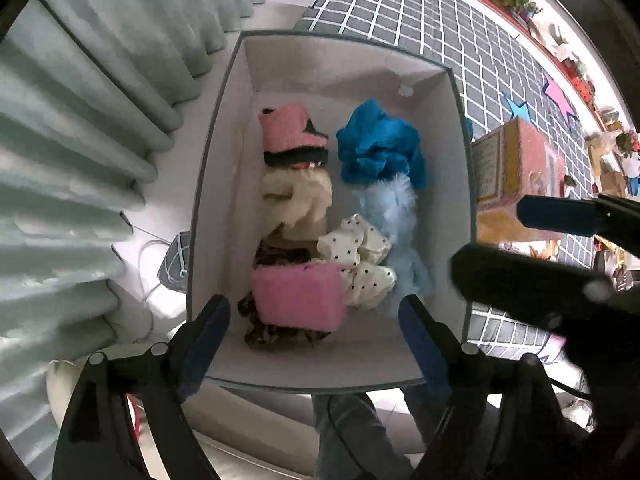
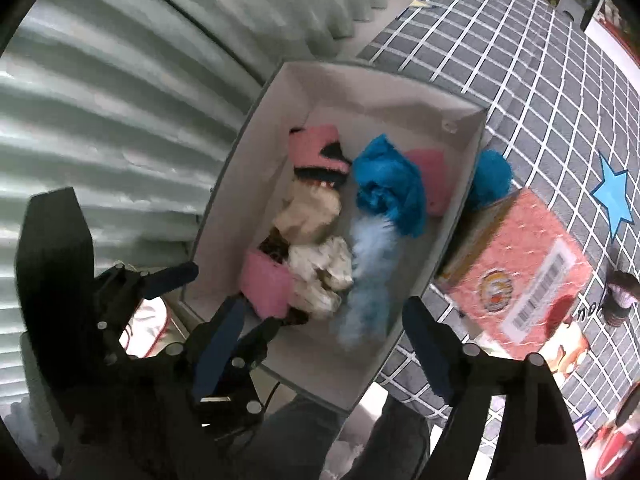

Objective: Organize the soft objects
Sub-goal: 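Open both tools to drop the scrunchie and sponge into the box, then move the right tool to the blue cloth on the bed and grasp it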

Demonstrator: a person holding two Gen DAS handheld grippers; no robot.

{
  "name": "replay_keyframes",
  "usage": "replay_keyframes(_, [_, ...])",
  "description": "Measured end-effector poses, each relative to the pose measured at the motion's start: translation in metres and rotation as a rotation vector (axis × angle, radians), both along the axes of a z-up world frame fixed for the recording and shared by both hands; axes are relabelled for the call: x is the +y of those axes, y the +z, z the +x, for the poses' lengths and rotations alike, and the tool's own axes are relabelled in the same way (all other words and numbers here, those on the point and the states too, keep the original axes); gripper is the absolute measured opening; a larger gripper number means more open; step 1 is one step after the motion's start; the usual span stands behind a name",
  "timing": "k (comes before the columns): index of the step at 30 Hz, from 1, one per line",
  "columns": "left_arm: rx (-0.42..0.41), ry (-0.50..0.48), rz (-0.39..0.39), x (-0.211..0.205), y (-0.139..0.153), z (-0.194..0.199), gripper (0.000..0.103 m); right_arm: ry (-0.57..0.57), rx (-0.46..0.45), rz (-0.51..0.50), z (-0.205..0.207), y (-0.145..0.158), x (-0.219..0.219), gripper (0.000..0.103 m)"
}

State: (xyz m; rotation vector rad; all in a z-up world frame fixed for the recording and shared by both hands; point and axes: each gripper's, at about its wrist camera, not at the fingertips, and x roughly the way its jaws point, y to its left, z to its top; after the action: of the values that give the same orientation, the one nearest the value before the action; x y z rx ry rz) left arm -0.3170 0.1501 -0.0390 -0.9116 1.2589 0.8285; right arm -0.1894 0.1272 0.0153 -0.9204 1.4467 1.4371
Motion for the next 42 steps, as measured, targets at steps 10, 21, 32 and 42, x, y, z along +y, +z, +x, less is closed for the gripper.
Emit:
replay_keyframes(10, [0.003,-0.014,-0.003,0.011,0.009,0.026,0.103,-0.202,0.047,0.063,0.094,0.037,0.024,0.083])
replay_keyframes(21, [0.043,-0.049,-0.008,0.022,0.018,0.062,0.103,-0.428,0.138,-0.109,0.204,-0.033,0.043,0.083])
replay_keyframes(32, [0.135,-0.041,-0.01,0.033,0.015,0.086,0.103,-0.513,0.427,-0.284,0.219,-0.129,0.064,0.082])
replay_keyframes(42, [0.197,-0.003,-0.036,0.03,0.009,0.094,0.103,-0.435,0.539,-0.395,0.204,-0.18,0.09,0.057])
